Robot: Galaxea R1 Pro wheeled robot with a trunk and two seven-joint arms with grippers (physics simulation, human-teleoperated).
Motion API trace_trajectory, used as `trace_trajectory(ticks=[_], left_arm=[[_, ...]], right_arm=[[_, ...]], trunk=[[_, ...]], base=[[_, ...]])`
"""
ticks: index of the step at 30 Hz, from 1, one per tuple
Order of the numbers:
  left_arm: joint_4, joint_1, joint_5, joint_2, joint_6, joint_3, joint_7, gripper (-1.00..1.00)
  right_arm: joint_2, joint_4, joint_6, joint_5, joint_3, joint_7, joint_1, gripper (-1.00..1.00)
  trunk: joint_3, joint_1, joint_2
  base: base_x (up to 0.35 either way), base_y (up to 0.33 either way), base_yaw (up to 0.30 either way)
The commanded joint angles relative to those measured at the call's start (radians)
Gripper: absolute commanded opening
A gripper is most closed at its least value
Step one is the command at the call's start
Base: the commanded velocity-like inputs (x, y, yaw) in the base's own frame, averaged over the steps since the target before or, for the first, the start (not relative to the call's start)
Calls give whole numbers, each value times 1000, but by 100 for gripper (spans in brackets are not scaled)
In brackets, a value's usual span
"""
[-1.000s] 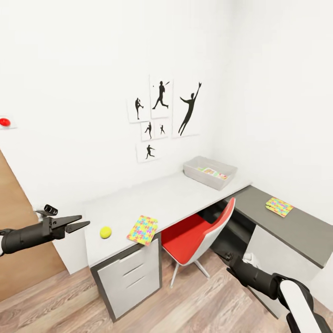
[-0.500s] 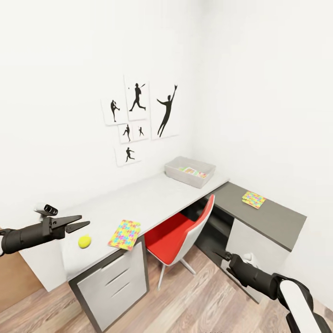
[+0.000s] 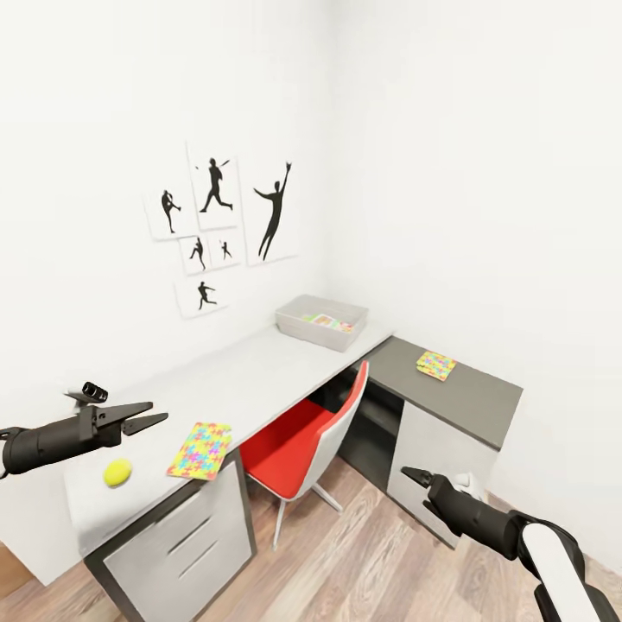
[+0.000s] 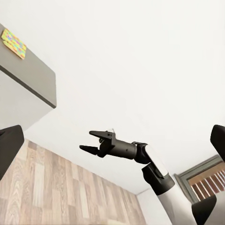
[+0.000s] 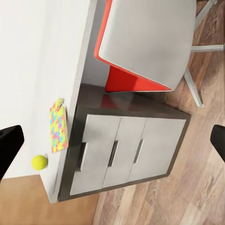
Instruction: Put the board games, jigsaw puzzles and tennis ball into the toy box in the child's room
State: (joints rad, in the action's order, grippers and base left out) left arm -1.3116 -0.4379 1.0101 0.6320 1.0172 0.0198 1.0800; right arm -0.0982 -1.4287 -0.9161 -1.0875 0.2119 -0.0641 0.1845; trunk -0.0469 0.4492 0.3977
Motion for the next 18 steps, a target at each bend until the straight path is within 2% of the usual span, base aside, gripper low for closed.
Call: trace_trajectory(ticks=[1, 9, 14, 18], left_arm=[[0, -1, 0, 0, 4, 0, 2, 100], [0, -1, 1, 0, 4, 0, 1, 100], [0, -1, 1, 0, 4, 0, 1, 100], [0, -1, 1, 0, 4, 0, 2, 100]], right_arm=[[0, -1, -4, -8, 1, -7, 1, 100], [1, -1, -3, -8, 2, -9, 1, 100], [0, -1, -3, -8, 3, -9, 1, 100], [1, -2, -3, -8, 3, -10, 1, 100]], trunk=[[-2, 1, 2], [-4, 1, 2], [-11, 1, 2], [-12, 1, 2]], base=[[121, 15, -94], [254, 21, -24], [284, -104, -2], [138, -70, 0]])
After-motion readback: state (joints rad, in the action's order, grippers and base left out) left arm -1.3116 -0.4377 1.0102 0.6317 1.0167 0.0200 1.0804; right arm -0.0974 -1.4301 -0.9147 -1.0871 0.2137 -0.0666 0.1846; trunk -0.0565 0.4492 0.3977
